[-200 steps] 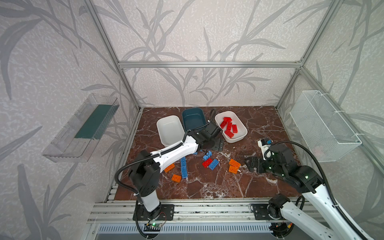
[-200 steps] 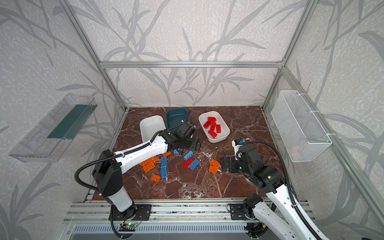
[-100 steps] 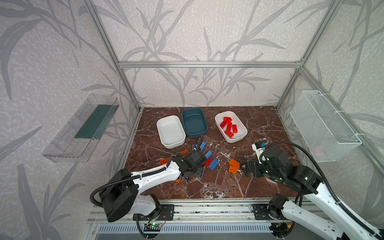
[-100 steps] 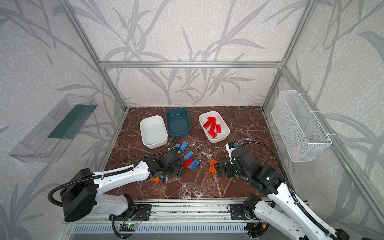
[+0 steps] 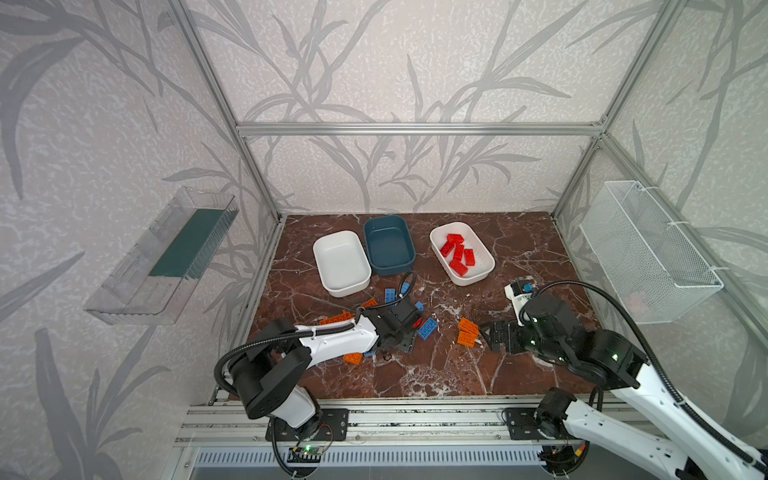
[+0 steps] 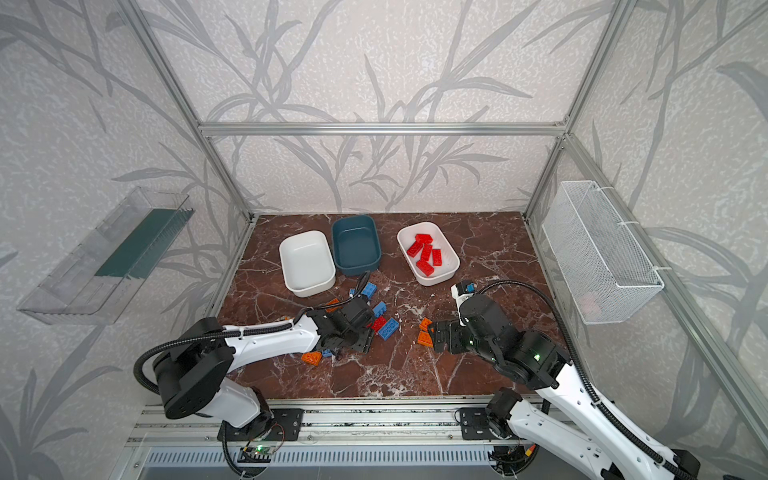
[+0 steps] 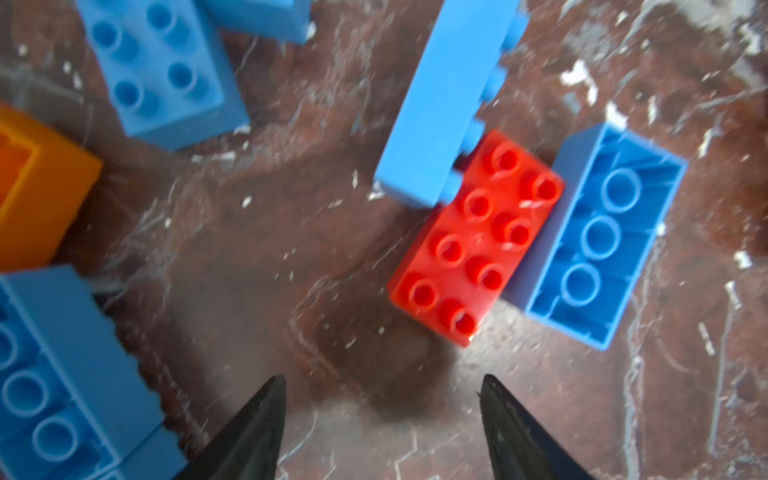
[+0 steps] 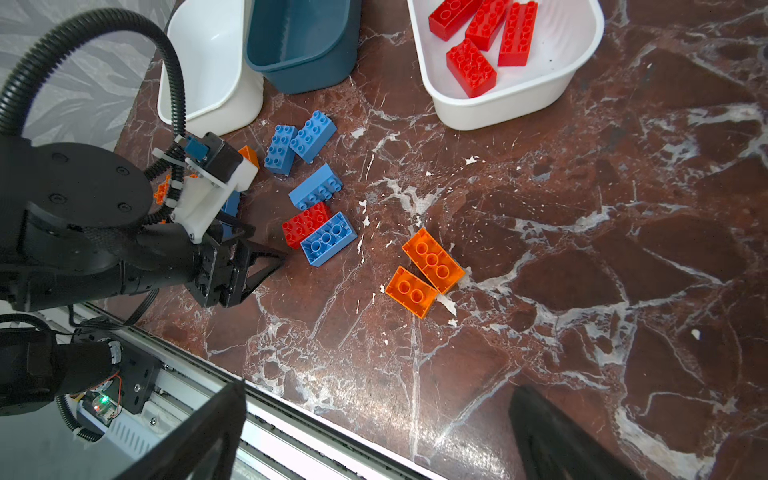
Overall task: Sort the legos into containers by color
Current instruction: 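Lower the left gripper onto the red brick beside blue bricks and grasp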
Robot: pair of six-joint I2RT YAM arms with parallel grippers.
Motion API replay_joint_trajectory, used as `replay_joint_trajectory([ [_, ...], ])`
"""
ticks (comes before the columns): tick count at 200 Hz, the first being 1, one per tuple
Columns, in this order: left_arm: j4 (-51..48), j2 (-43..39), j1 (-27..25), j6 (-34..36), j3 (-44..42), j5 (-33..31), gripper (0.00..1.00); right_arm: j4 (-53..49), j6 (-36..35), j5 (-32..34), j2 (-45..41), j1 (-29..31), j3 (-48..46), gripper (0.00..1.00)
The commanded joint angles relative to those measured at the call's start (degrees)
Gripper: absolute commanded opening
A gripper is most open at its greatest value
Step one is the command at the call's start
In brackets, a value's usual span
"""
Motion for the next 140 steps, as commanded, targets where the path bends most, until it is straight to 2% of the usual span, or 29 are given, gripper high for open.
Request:
replay_joint_trajectory([
  [1,0.05,2.99,0.12,2.40,3.55,0.42,0.71,-0.28,0.76,1.25,-0.78,0.41,-1.11,0.99],
  [38,-0.44,7.61,0.11,4.11,7.62,0.81,0.66,-0.01,0.72,0.86,-1.11,0.35,-2.15,0.99],
  [140,-3.90,13.13,0.91,4.28,13.46,4.13,0.35,0.78,0.12,1.39,-0.96,0.35,-2.88,0.99],
])
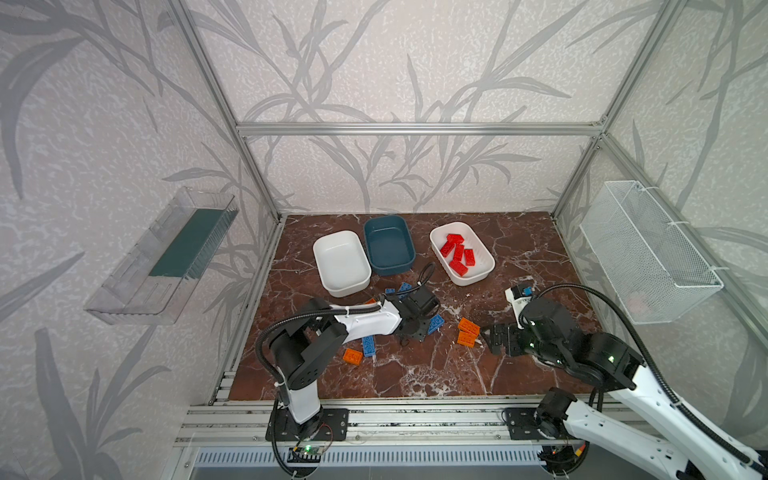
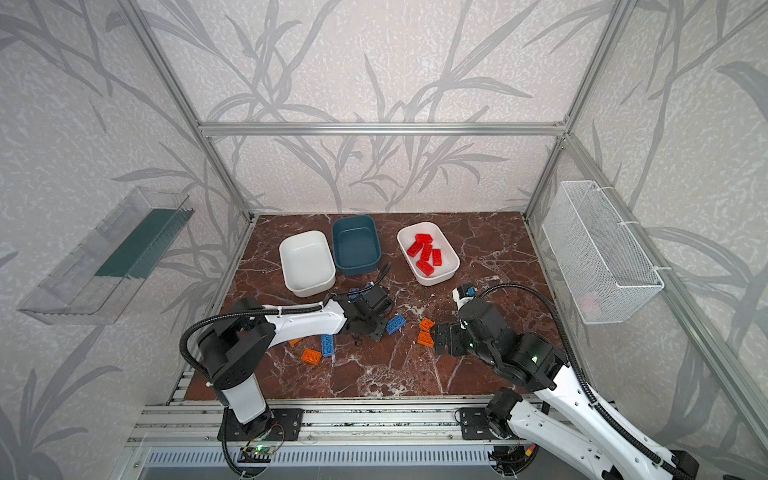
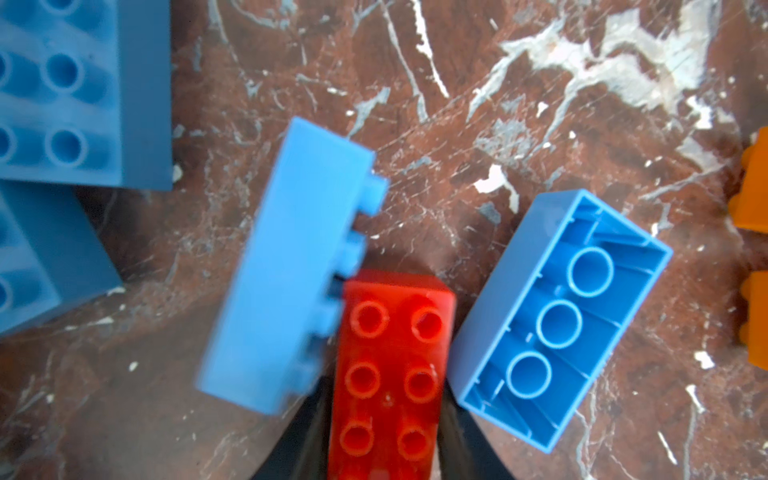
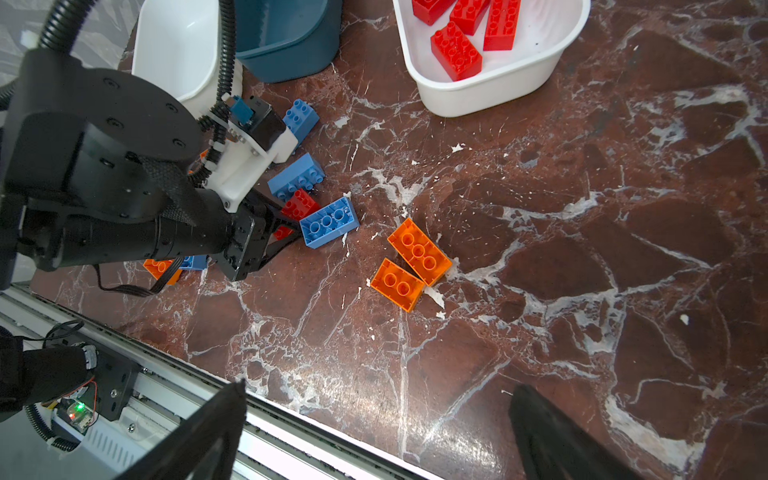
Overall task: Sort the legos into containers by color
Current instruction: 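Lower the left gripper onto the red brick beside blue bricks and grasp, then carry the red brick with the left gripper into the white tub and release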
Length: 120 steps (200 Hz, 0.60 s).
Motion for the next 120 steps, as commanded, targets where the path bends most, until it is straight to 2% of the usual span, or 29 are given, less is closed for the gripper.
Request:
replay_joint_trajectory([
  [1,-2.85,0.29,0.25,-0.45,1.48,1.46,0.35,0.77,-0.18,0.45,-0.30,0.35,-0.47,0.99],
  [26,-5.36,-1.84,0.16,-1.19,1.76,1.36,0.28,1.15,-0.45,0.27,-0.47,0.35,-0.40,0.99],
  [59,-11.91,-5.02,0.16,-1.51,5.79,-2.80,0.25,1.26,-0.89,0.71,-0.98,0.35,-0.27,0.99],
  [93,-19.14,-4.40,0.34,-1.08,15.96,-7.80,0.25,1.64,-1.11,0.88,-1.77,0.35,-0.52,0.99],
  [120,-22.61,0.71,0.60,1.17,27.89,-9.13,0.25,1.61,-1.71,1.22,-2.39,0.27,-0.82,0.99],
])
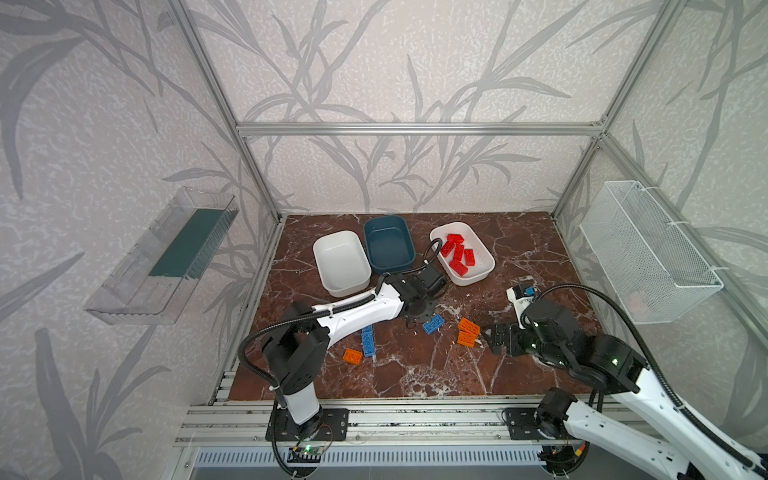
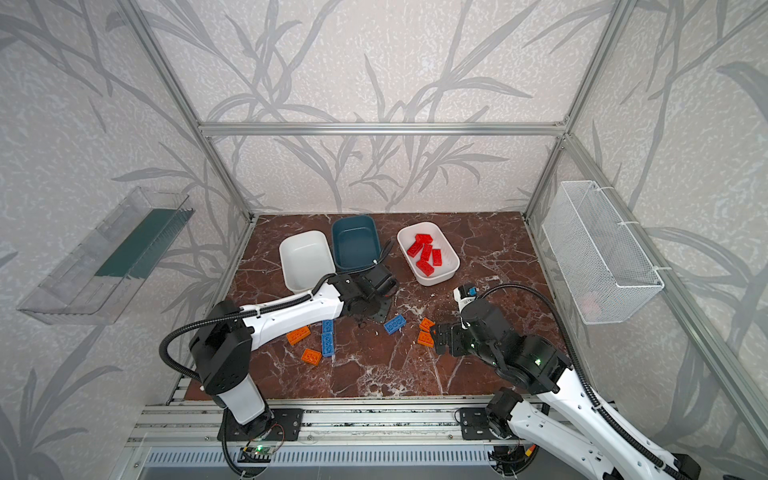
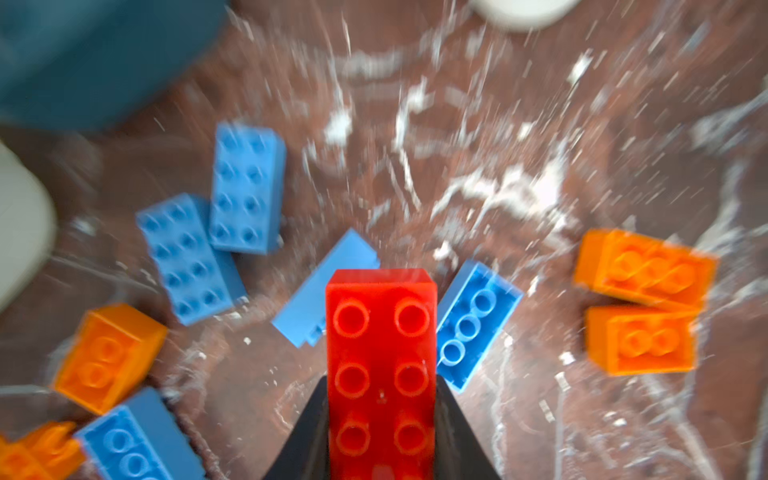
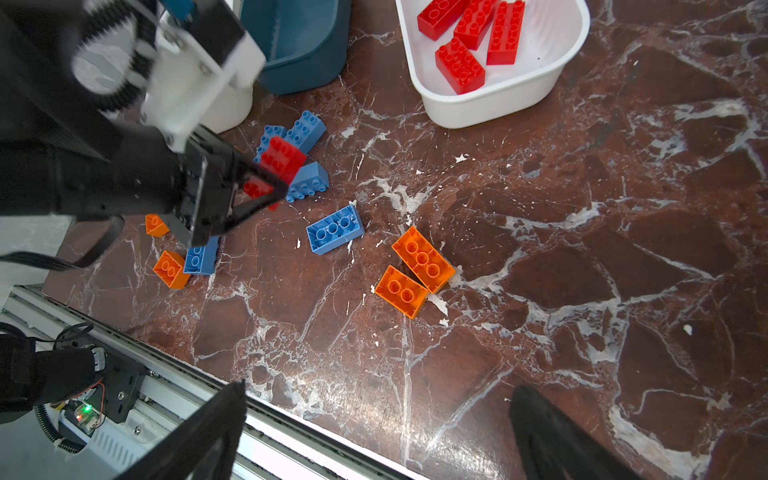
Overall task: Sort the legos into containers by color
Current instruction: 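Carry the red brick with the left gripper into the white tub and release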
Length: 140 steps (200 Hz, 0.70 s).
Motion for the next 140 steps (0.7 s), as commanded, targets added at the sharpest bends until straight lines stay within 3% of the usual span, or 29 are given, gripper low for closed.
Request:
replay_joint_trajectory([
  [1,-5.75,3.30,0.52,2.07,9.00,-3.75,0.25,0.78,-1.19,1.16,-1.00,0.27,-0.71,0.99],
  [33,-9.25,13.73,0.86,4.73,26.81,-1.95,0.25,-0.88,-1.84,2.87,-1.90,0.05,-0.36,0.99],
  [91,-16.97,40.57,2.73,7.76,65.54,4.07,0.25,-1.58,-2.53,4.40,-2.09,-1.46,-0.47,0.99],
  [115,-15.96,48.08,4.27,6.83,74.54,7.36,0.25,-1.17,-3.39,4.02,-1.38,-3.33,-0.03,0.99],
  [126,-13.52,49.10,5.05,6.09,74.34,8.72,0.30,-0.68,-3.89,2.85,-0.84,-4.59,0.18,0.99],
  [140,-10.74,49.72,6.39,4.78,73.34,10.83,0.50,-0.24,-4.51,1.35,0.09,-6.09,0.34,0.99],
])
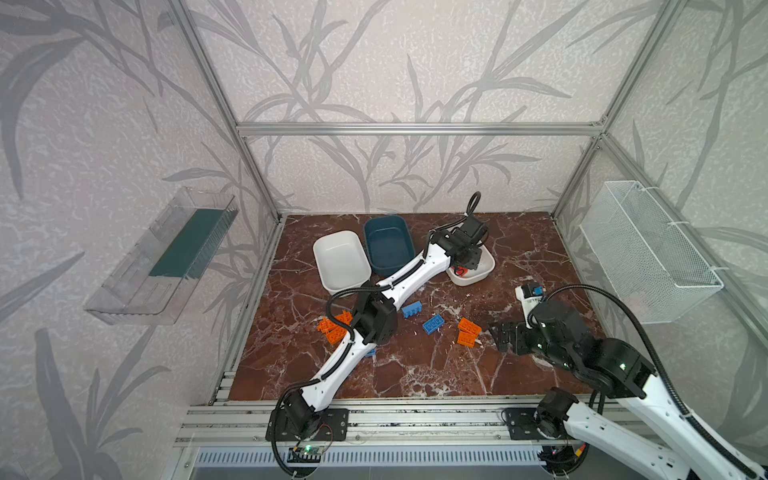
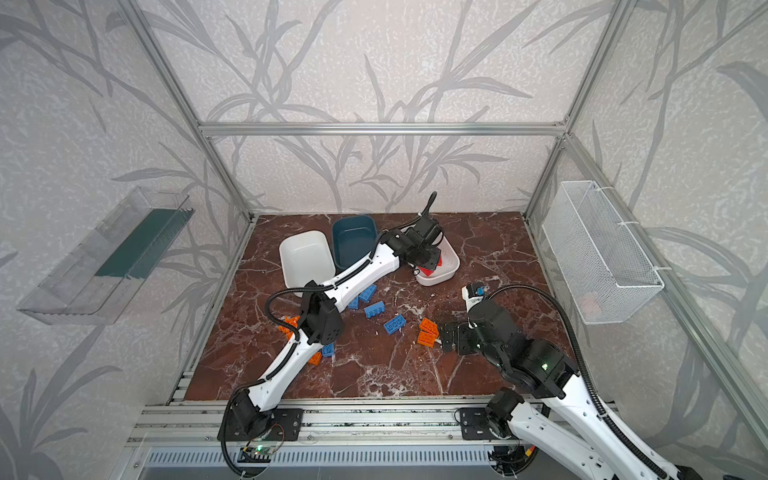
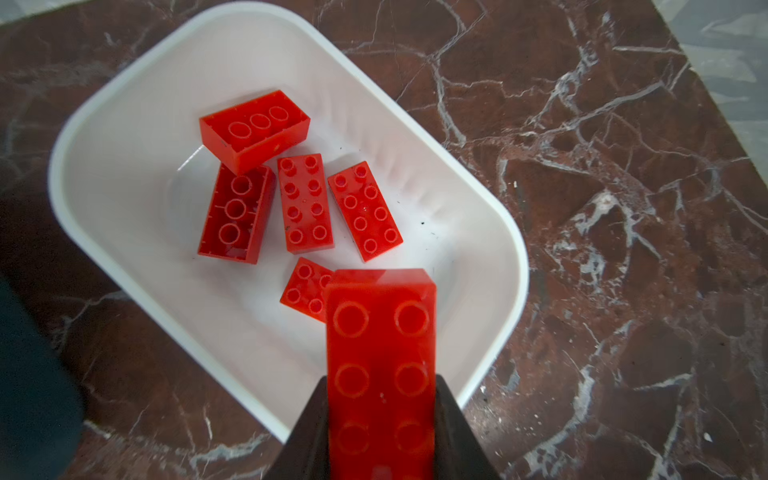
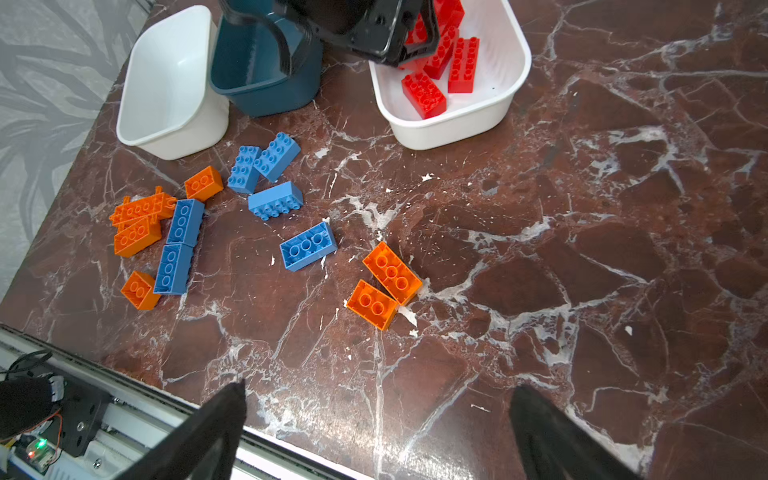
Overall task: Sort the legos into containers by color
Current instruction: 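Carry the red brick with the left gripper into the white tub and release, then reach the right gripper toward blue bricks while the left arm draws back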
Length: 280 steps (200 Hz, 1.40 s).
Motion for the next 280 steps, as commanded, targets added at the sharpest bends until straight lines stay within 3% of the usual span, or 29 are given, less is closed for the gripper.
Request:
replay_joint_trajectory([
  [1,1.72,0.90,2.33,-1.18,1.14,4.62,0.52,0.66,-1.87,-1.67,1.23,-2.08,0.54,0.99],
  [15,4.31,1.19,3.80,-2.12,0.13,8.66,0.73,0.94,-2.47,-2.65,2.06,-3.45,0.78,0.99],
  [40,6.11,0.15,5.75,-4.58,0.03,14.11,0.84,0.81,-3.90,-2.61,3.66,-4.44,1.68,0.99],
  [62,7.54,-4.00,5.60,-3.77,-2.57,14.44,0.85,0.88,-5.13,-1.55,5.59,-4.58,3.11,0.99],
  [83,10.05,-11.04,5.44,-3.04,-10.49,13.12,0.86,1.81,-5.97,-1.56,7.60,-4.59,3.87,0.99],
  [149,23.54,-45.41,5.83,-5.44,-60.92,1.26,0.89,8.82,-3.64,-6.15,17.31,-4.45,2.22,0.92],
  [198,20.14,-68.03,6.80,-10.87,-88.69,-9.46,0.94,16.60,-3.50,-8.26,30.65,-1.03,7.17,0.91],
  [238,19.64,-81.55,7.58,-16.71,-102.58,-12.07,0.96,21.34,-1.79,-7.65,45.21,3.04,14.81,0.92],
  [280,20.27,-89.94,8.00,-20.57,-110.36,-12.02,0.97,24.50,3.77,-5.58,59.92,4.35,24.11,0.89],
])
